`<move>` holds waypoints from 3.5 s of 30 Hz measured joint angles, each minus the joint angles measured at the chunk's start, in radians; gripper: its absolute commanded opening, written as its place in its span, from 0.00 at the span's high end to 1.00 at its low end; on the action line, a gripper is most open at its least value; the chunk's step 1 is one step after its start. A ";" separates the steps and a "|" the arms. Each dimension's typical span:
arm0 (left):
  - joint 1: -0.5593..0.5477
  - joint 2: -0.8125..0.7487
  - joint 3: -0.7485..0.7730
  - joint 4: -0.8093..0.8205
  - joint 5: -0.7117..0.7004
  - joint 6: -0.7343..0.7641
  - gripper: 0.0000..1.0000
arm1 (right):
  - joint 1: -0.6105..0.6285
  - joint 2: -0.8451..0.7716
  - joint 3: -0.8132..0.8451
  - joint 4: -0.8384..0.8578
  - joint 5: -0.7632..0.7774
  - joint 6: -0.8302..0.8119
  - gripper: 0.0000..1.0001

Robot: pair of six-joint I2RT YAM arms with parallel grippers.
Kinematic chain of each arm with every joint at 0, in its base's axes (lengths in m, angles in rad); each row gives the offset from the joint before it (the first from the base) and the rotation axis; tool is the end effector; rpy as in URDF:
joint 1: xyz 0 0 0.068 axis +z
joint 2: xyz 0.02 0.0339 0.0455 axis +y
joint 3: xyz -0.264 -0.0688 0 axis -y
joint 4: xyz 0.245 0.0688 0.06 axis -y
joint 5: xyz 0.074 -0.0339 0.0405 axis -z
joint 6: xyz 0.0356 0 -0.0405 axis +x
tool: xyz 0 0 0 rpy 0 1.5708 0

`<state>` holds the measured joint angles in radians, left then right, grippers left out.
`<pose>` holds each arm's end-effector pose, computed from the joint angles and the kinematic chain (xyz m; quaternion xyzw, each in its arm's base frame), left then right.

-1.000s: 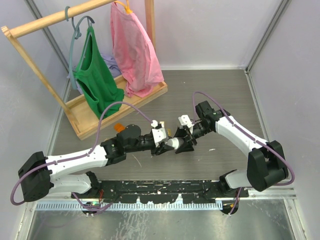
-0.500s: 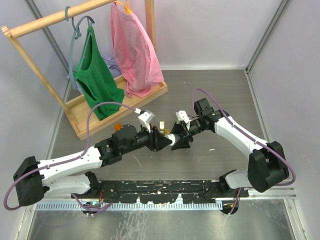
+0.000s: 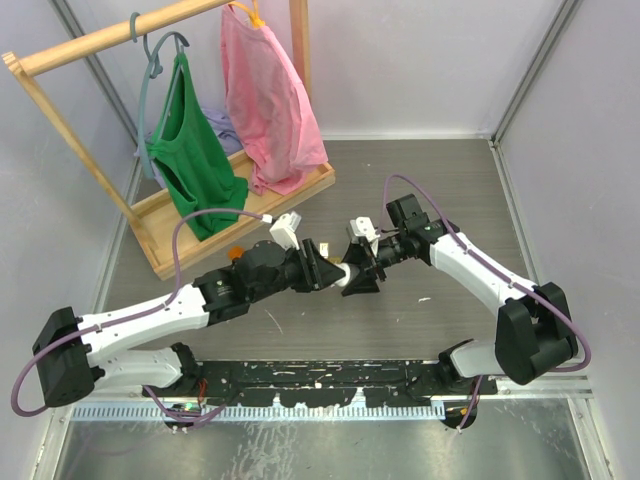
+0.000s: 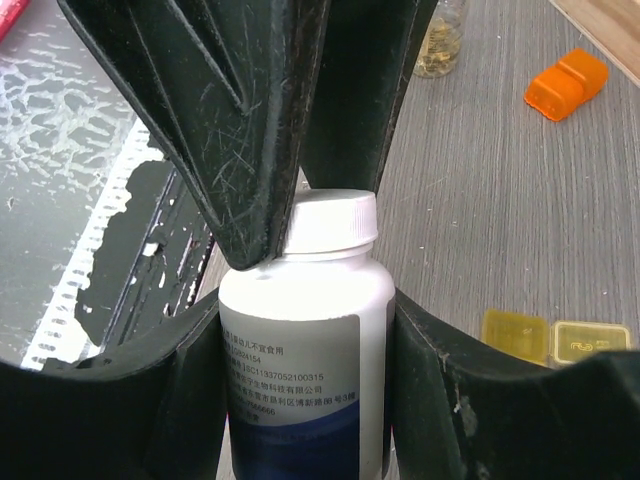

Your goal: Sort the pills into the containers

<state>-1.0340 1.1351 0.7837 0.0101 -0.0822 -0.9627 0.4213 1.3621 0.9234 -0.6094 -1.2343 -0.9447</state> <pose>0.1367 -0.2240 0.2882 0.0054 0.8166 -0.4662 0.3404 0.2193 0.1351 0.2477 -0.6132 0.5167 0.4855 0.3482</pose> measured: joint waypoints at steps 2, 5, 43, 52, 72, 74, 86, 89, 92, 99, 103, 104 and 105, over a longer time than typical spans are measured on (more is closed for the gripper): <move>0.000 0.000 -0.001 0.005 -0.002 -0.003 0.28 | 0.000 0.000 0.000 0.003 0.002 0.002 0.99; -0.001 -0.010 -0.006 0.026 -0.003 0.006 0.09 | -0.005 0.001 -0.002 0.001 0.030 0.004 0.99; -0.005 -0.072 -0.243 0.416 0.349 1.147 0.21 | -0.016 0.032 0.005 -0.190 0.032 -0.202 0.99; 0.001 0.002 -0.227 0.428 0.348 1.187 0.37 | -0.016 0.032 0.005 -0.193 0.032 -0.208 0.99; 0.002 0.052 -0.227 0.496 0.314 1.130 0.66 | -0.018 0.032 0.005 -0.201 0.031 -0.210 0.99; 0.002 0.052 -0.226 0.496 0.314 1.117 0.76 | -0.018 0.032 0.006 -0.201 0.031 -0.210 0.99; 0.002 0.031 -0.122 0.276 0.193 0.647 1.00 | -0.023 0.032 0.010 -0.186 0.011 -0.193 0.99; 0.002 0.024 -0.088 0.189 0.128 0.438 1.00 | -0.023 0.032 0.011 -0.171 0.008 -0.177 0.99; 0.002 0.018 -0.079 0.143 0.087 0.233 1.00 | -0.022 0.032 0.014 -0.160 0.005 -0.169 0.99; 0.002 0.018 -0.062 0.096 0.059 0.056 0.86 | -0.023 0.032 0.015 -0.154 0.000 -0.158 0.99; 0.002 0.023 -0.056 0.088 0.059 0.039 0.62 | -0.024 0.032 0.015 -0.155 0.001 -0.156 0.99; 0.002 0.023 -0.055 0.088 0.059 0.037 0.55 | -0.024 0.032 0.015 -0.154 0.000 -0.155 0.99; 0.002 0.024 -0.055 0.087 0.059 0.036 0.48 | -0.024 0.032 0.015 -0.154 0.001 -0.155 0.99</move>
<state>-1.0321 1.1591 0.7292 0.0971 -0.0231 -0.9268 0.3969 1.3945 0.9386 -0.7639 -1.2335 -1.1000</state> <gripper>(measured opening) 0.412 0.588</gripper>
